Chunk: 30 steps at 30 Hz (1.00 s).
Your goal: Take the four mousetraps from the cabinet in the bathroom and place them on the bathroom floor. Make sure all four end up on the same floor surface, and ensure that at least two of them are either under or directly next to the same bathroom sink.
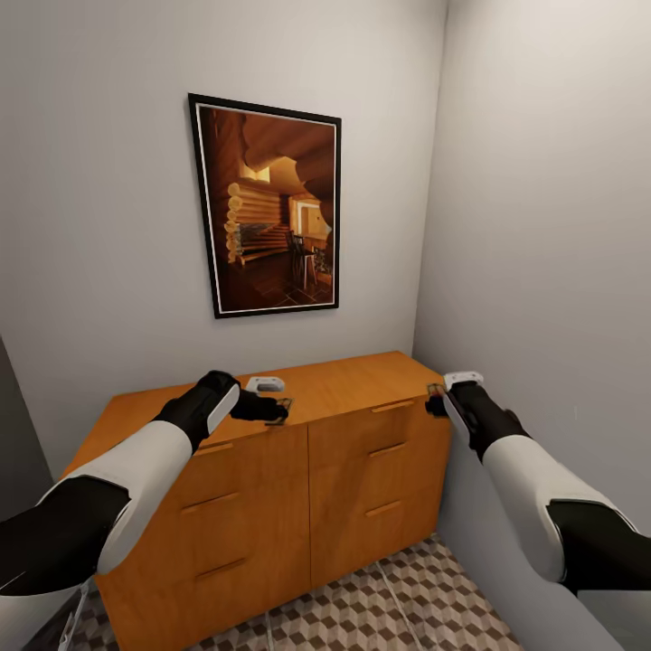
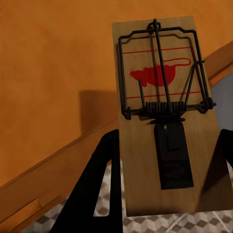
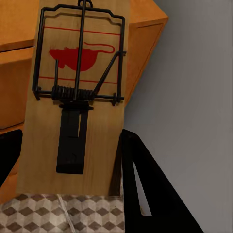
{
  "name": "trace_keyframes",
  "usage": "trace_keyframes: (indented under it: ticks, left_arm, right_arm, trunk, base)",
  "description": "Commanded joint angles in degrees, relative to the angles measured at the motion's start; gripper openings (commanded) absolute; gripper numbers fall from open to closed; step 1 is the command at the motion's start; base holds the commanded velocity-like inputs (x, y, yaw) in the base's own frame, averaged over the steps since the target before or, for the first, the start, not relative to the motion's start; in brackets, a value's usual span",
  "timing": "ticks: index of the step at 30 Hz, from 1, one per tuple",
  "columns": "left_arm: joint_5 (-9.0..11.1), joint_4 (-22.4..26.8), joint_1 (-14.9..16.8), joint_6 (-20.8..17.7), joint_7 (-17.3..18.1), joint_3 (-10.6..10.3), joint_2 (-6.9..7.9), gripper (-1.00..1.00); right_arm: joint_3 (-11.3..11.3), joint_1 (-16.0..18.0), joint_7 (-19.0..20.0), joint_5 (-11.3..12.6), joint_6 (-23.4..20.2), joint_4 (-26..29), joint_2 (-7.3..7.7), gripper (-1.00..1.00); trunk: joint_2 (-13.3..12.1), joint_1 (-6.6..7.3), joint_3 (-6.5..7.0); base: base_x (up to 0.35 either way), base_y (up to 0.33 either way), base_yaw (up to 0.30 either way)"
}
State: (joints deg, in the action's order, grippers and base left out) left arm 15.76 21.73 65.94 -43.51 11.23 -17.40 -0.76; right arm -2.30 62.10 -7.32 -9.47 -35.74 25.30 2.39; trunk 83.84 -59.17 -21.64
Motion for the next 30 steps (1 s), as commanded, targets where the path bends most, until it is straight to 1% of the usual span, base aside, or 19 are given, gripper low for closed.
trace_keyframes:
  ticks: [1, 3, 4, 5, 6, 9, 10, 12, 14, 16, 20, 23, 27, 30]
  left_arm:
    - [0.46, -0.17, 0.06, -0.15, -0.15, -0.44, 0.06, -1.0]
    - [0.47, -0.39, 0.05, -0.13, -0.16, -0.41, 0.06, -1.0]
    - [0.48, -0.54, 0.06, -0.11, -0.16, -0.39, 0.09, -1.0]
    - [0.48, -0.6, 0.06, -0.1, -0.16, -0.38, 0.1, -1.0]
    - [0.49, -0.63, 0.03, -0.1, -0.19, -0.32, 0.18, -1.0]
    - [0.49, -0.4, 0.04, -0.09, -0.21, 0.07, 0.37, -1.0]
    - [0.48, -0.3, 0.05, -0.09, -0.22, 0.38, 0.45, -1.0]
    - [0.45, -0.23, 0.04, -0.12, -0.23, 0.74, 0.53, -1.0]
    - [0.43, -0.16, 0.01, -0.11, -0.24, 1.28, 0.94, -1.0]
    - [0.42, -0.14, 0.02, -0.14, -0.24, 1.47, 1.29, -1.0]
    - [0.41, -0.12, 0.05, -0.16, -0.67, 1.6, 1.84, -1.0]
    - [0.41, -0.11, 0.04, -0.17, -1.85, 1.65, 2.12, -1.0]
    - [0.41, -0.07, 0.05, -0.17, -3.13, 1.66, 2.16, -1.0]
    - [0.41, -0.01, 0.03, -0.14, -3.45, 1.67, 2.12, -1.0]
  right_arm:
    - [-0.25, 0.02, 0.25, -0.41, 1.32, -0.86, -0.43, -1.0]
    - [-0.25, 0.03, 0.3, -0.43, 2.85, -1.62, -0.97, -1.0]
    - [-0.25, 0.03, 0.29, -0.44, 4.14, -2.11, -1.63, -1.0]
    - [-0.23, 0.03, 0.29, -0.46, 4.63, -2.28, -1.97, -1.0]
    - [-0.2, 0.02, 0.27, -0.49, 5.32, -2.53, -2.73, -1.0]
    - [-0.18, 0.03, 0.13, -0.58, 6.08, -2.79, -4.28, -1.0]
    - [-0.17, 0.04, 0.04, -0.6, 6.29, -2.86, -5.13, -1.0]
    - [-0.2, 0.04, -0.04, -0.64, 6.42, -2.9, -5.95, -1.0]
    - [-0.23, 0.04, -0.16, -0.69, 6.58, -2.95, -7.31, -1.0]
    - [-0.2, 0.04, -0.18, -0.71, 6.63, -2.96, -7.89, -1.0]
    - [-0.17, 0.04, -0.16, -0.69, 6.64, -2.97, -8.33, -1.0]
    - [-0.2, 0.04, -0.15, -0.68, 6.65, -2.97, -8.47, -1.0]
    - [-0.23, 0.04, -0.15, -0.71, 6.65, -2.93, -8.5, -1.0]
    - [-0.24, 0.04, -0.15, -0.75, 6.63, -2.91, -8.47, -1.0]
  trunk:
    - [0.04, 0.0, -0.07]
    - [0.04, 0.0, -0.07]
    - [0.04, 0.0, -0.07]
    - [0.04, 0.0, -0.07]
    - [0.04, 0.0, -0.07]
    - [0.04, 0.0, -0.07]
    - [0.04, 0.0, -0.07]
    - [0.04, 0.0, -0.07]
    - [0.04, 0.0, -0.07]
    - [0.04, 0.0, -0.07]
    - [0.04, 0.0, -0.07]
    - [0.04, 0.0, -0.07]
    - [0.04, 0.0, -0.07]
    - [0.04, 0.0, -0.07]
  base:
    - [0.0, 0.0, 0.0]
    - [0.0, 0.0, 0.0]
    - [0.0, 0.0, 0.0]
    - [0.0, 0.0, 0.0]
    - [0.0, 0.0, 0.0]
    - [0.0, 0.0, 0.0]
    - [0.0, 0.0, 0.0]
    - [-0.003, 0.0, 0.0]
    - [-0.085, 0.0, 0.0]
    - [-0.199, 0.0, 0.0]
    - [-0.283, 0.0, 0.0]
    - [-0.327, 0.0, 0.0]
    - [-0.339, 0.0, 0.0]
    - [-0.343, 0.0, 0.0]
